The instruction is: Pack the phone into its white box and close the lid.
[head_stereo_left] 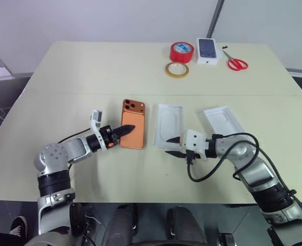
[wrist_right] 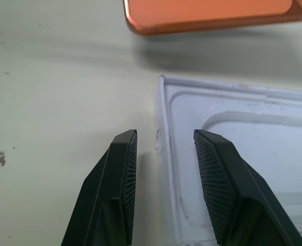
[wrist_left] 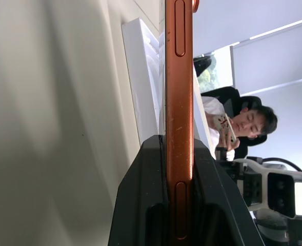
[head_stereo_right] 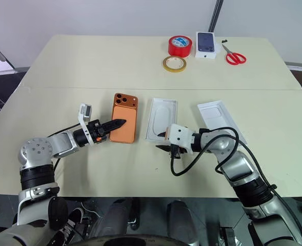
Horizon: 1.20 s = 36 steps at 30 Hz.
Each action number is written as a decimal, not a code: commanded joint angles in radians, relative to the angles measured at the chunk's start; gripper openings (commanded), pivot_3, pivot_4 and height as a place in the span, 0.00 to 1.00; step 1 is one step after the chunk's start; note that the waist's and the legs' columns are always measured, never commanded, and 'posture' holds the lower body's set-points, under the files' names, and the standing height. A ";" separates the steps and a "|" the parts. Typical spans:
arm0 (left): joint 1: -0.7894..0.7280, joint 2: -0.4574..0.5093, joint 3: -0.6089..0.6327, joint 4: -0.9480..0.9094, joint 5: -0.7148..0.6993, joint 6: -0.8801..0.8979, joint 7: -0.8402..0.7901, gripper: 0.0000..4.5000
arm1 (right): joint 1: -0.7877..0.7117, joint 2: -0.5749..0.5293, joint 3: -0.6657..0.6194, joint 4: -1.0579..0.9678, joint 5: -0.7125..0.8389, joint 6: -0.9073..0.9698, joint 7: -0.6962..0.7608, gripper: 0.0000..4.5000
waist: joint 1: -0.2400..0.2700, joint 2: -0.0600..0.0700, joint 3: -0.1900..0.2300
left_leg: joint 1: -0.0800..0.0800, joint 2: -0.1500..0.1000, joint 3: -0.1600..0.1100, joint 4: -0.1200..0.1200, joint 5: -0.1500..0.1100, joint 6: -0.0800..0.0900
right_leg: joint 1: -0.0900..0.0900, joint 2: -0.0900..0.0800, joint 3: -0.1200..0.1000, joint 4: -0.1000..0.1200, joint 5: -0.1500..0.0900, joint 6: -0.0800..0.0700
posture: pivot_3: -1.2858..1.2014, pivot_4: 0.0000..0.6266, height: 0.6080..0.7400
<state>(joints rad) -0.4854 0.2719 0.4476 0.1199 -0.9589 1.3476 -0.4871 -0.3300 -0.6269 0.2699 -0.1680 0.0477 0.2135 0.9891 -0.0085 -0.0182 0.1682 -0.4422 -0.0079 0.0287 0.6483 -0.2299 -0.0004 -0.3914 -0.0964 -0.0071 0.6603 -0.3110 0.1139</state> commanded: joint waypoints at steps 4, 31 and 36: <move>-0.017 -0.010 0.001 -0.043 -0.050 0.000 0.011 0.00 | -0.010 0.000 0.008 0.023 -0.009 -0.030 0.006 0.09 | 0.000 0.000 0.000 | 0.000 0.000 0.000 0.000 0.000 0.000 | 0.000 0.000 0.000 0.000 0.000 0.000 | 0.52 0.24 0.91; -0.057 -0.149 -0.043 -0.099 -0.099 -0.005 0.155 0.00 | 0.036 0.032 -0.022 -0.222 0.086 0.217 -0.045 0.53 | 0.022 -0.001 0.000 | 0.000 0.000 0.000 0.003 0.000 0.000 | 0.001 0.001 -0.001 0.001 0.000 0.000 | 0.52 0.24 0.91; -0.037 -0.197 -0.068 -0.102 -0.090 -0.015 0.177 0.00 | 0.076 -0.066 -0.210 -0.176 0.217 0.230 0.022 0.53 | 0.023 -0.001 0.001 | 0.000 -0.001 0.000 0.005 -0.001 0.002 | 0.003 0.000 -0.001 0.001 0.000 0.000 | 0.52 0.24 0.91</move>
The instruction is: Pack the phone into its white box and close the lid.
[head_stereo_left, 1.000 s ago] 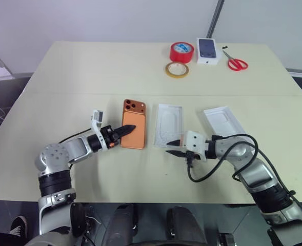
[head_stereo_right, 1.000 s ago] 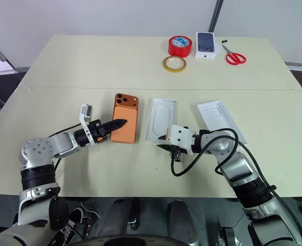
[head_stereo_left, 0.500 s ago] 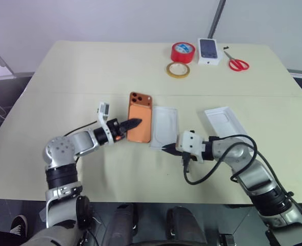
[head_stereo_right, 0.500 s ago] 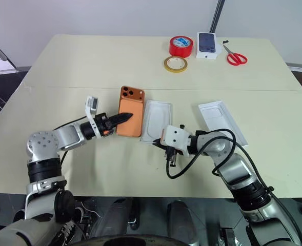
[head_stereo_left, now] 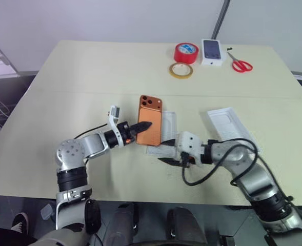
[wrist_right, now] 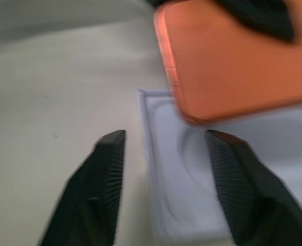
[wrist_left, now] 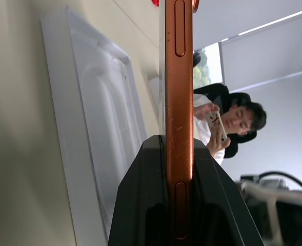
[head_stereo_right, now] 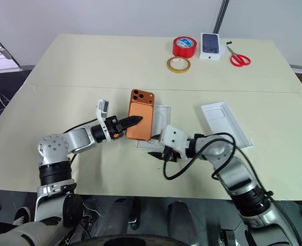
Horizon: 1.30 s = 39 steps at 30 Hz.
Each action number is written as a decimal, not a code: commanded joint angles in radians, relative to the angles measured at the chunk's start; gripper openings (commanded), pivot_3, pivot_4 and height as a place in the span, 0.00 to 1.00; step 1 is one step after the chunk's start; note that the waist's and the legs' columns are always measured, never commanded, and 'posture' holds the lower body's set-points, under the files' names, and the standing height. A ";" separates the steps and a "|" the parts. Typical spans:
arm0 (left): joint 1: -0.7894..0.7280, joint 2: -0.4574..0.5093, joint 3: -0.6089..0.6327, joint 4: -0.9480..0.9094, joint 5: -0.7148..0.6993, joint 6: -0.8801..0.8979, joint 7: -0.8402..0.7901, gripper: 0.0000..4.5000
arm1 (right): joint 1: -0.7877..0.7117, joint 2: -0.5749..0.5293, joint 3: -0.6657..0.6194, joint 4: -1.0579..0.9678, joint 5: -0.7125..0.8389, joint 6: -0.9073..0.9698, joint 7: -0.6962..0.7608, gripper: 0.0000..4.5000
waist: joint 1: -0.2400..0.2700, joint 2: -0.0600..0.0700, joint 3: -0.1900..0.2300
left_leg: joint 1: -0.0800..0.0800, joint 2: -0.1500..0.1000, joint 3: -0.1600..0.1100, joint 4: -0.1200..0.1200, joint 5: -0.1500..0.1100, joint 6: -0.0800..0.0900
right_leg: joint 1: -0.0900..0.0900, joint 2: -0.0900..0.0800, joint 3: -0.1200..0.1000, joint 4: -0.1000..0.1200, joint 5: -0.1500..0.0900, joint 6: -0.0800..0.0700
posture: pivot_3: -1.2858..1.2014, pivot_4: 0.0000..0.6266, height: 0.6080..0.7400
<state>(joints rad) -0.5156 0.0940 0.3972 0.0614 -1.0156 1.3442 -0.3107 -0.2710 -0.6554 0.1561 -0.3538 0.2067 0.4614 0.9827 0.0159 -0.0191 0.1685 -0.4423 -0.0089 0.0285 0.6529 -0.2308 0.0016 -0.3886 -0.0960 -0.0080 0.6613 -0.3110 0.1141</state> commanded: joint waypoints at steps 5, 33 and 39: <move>0.013 -0.043 -0.075 -0.053 -0.006 -0.028 0.000 0.00 | -0.008 -0.050 -0.197 0.146 0.066 -0.105 0.001 0.53 | -0.004 0.000 0.000 | 0.000 0.001 0.000 -0.001 -0.001 0.002 | 0.000 0.001 0.000 0.000 0.000 0.000 | 0.52 0.24 0.91; 0.019 -0.049 -0.091 -0.023 0.002 -0.073 0.047 0.42 | -0.001 -0.039 -0.145 0.234 -0.003 -0.267 -0.036 0.54 | -0.003 0.000 0.000 | 0.000 0.001 0.000 0.001 0.001 -0.001 | 0.000 0.003 0.000 0.001 0.000 0.000 | 0.52 0.24 0.91; 0.011 -0.035 -0.104 -0.062 -0.012 -0.049 0.069 0.62 | -0.010 -0.024 -0.130 0.237 -0.006 -0.270 -0.045 0.54 | -0.004 0.000 0.000 | 0.001 0.001 0.000 0.001 0.001 -0.001 | 0.000 0.003 0.000 0.001 0.000 0.000 | 0.52 0.24 0.91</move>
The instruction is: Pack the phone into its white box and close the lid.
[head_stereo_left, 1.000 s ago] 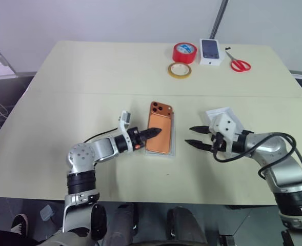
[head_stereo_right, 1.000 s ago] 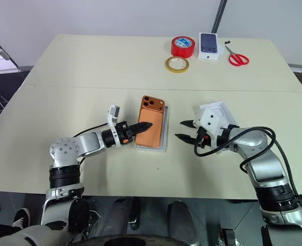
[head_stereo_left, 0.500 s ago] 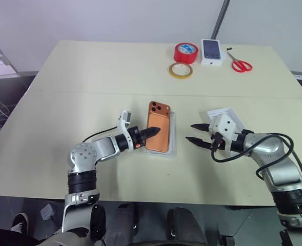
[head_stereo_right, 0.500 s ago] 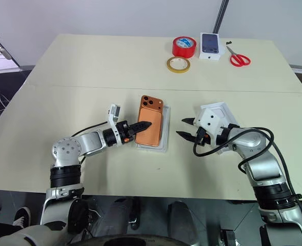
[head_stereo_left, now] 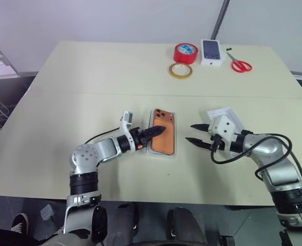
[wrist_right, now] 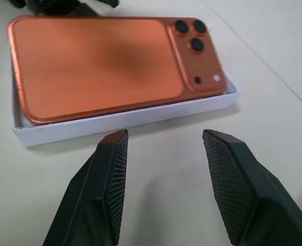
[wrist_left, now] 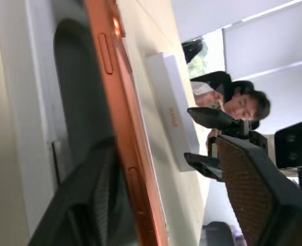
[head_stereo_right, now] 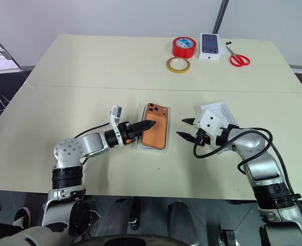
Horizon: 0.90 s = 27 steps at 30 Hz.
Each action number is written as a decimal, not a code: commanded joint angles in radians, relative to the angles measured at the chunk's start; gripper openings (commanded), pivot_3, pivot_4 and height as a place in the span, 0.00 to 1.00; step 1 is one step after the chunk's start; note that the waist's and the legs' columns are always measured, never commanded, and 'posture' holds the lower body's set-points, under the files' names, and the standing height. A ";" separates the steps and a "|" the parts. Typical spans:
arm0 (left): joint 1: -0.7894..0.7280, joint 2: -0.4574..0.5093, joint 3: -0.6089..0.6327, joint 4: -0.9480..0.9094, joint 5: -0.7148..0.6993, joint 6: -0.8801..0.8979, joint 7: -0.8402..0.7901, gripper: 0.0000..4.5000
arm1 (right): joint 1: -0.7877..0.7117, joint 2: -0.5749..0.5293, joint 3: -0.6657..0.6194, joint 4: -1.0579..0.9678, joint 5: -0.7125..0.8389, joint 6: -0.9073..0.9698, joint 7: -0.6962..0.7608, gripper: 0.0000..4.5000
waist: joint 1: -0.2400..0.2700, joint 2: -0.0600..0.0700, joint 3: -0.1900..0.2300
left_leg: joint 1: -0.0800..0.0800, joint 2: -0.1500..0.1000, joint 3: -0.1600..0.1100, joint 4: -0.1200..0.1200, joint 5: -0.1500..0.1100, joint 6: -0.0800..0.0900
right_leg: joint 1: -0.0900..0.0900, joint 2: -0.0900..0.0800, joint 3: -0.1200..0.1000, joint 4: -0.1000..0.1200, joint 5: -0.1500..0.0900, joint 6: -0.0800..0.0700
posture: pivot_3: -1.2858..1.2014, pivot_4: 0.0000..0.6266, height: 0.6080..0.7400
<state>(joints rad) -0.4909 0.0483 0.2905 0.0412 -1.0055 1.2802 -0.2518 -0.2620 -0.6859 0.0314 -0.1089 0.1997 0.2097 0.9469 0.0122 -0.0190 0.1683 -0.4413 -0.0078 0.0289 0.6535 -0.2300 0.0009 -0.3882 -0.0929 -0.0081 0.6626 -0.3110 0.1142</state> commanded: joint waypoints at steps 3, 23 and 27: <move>-0.026 0.032 -0.003 -0.054 -0.028 0.049 0.019 0.62 | -0.029 0.012 0.001 0.002 -0.002 -0.021 -0.014 0.54 | 0.000 0.000 0.000 | 0.000 0.000 0.000 0.000 0.000 0.000 | 0.000 0.000 0.000 0.000 0.000 0.000 | 0.52 0.24 0.91; -0.054 0.165 -0.038 -0.132 -0.020 0.089 -0.033 0.62 | -0.065 0.031 0.034 0.025 -0.016 -0.025 -0.022 0.54 | 0.000 0.000 0.000 | 0.000 0.000 0.000 0.000 0.000 0.000 | 0.000 0.001 0.000 0.000 0.000 0.000 | 0.52 0.24 0.91; -0.058 0.181 -0.040 -0.155 -0.020 0.091 -0.034 0.62 | -0.070 0.039 0.037 0.027 -0.020 -0.024 -0.021 0.54 | 0.000 0.000 0.000 | 0.000 0.000 0.000 0.000 0.000 -0.001 | 0.000 0.001 0.000 0.000 0.000 0.000 | 0.52 0.24 0.91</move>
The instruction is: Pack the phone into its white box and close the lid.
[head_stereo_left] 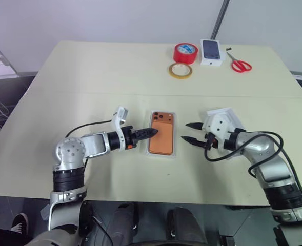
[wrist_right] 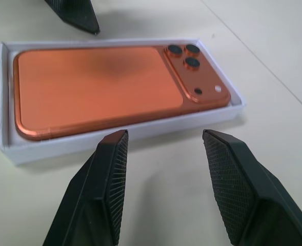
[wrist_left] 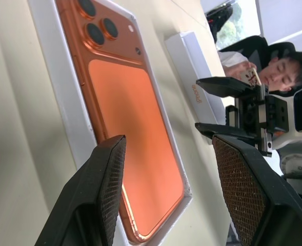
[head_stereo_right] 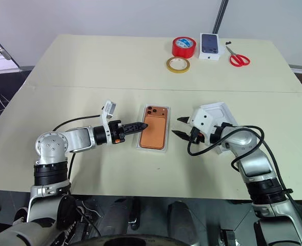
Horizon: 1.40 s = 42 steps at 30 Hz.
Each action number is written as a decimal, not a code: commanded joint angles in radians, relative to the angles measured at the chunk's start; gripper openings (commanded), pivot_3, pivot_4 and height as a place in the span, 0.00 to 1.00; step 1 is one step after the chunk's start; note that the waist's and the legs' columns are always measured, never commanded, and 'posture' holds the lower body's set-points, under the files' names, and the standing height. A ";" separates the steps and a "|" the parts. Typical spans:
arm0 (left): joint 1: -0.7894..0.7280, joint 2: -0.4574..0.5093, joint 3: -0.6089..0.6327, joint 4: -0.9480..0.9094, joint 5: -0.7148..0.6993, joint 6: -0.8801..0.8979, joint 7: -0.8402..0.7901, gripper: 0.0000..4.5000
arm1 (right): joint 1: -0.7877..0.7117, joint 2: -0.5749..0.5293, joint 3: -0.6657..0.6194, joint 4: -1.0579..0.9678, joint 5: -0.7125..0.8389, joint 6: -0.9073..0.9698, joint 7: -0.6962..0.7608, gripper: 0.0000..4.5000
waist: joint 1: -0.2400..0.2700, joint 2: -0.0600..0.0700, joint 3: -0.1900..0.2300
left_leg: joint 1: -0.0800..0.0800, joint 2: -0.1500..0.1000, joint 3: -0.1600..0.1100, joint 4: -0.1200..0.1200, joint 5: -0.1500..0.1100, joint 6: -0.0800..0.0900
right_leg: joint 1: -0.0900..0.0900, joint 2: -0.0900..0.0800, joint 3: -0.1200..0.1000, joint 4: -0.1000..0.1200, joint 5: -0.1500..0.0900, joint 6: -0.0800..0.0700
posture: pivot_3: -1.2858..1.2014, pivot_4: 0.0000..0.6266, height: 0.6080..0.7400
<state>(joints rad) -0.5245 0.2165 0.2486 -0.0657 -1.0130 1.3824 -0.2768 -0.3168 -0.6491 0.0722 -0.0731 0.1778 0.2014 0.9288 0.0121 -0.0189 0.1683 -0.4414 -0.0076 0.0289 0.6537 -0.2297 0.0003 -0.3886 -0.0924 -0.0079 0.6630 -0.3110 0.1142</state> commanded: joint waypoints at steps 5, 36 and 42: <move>-0.028 0.041 0.058 -0.017 -0.010 -0.050 -0.010 0.50 | -0.020 0.005 -0.006 -0.002 -0.002 -0.017 -0.002 0.54 | 0.000 0.000 0.000 | 0.000 0.000 0.000 0.000 0.000 0.000 | 0.000 0.000 0.000 0.000 0.000 0.000 | 0.52 0.24 0.91; -0.029 0.020 -0.580 0.128 0.642 -0.686 -0.528 0.00 | 0.023 0.011 0.030 -0.020 -0.113 0.013 -0.051 0.01 | 0.028 0.002 -0.001 | -0.001 0.000 0.000 0.008 -0.005 0.009 | 0.004 0.001 0.000 0.000 0.000 0.000 | 0.52 0.24 0.91; -0.062 -0.079 -0.621 0.164 0.682 -0.696 -0.549 0.00 | 0.128 -0.054 -0.042 -0.099 -0.090 0.050 -0.029 0.01 | 0.025 0.003 -0.001 | -0.001 -0.001 0.000 0.011 -0.007 0.013 | 0.006 0.001 0.000 -0.001 0.000 0.000 | 0.52 0.24 0.91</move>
<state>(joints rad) -0.5566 0.1921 -0.3267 0.1257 -0.3069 0.6954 -0.7884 -0.1997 -0.7084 0.0180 -0.0699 0.0327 0.2594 0.8693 0.0368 -0.0163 0.1670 -0.4424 -0.0080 0.0286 0.6648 -0.2372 0.0135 -0.3827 -0.0918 -0.0078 0.6627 -0.3115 0.1147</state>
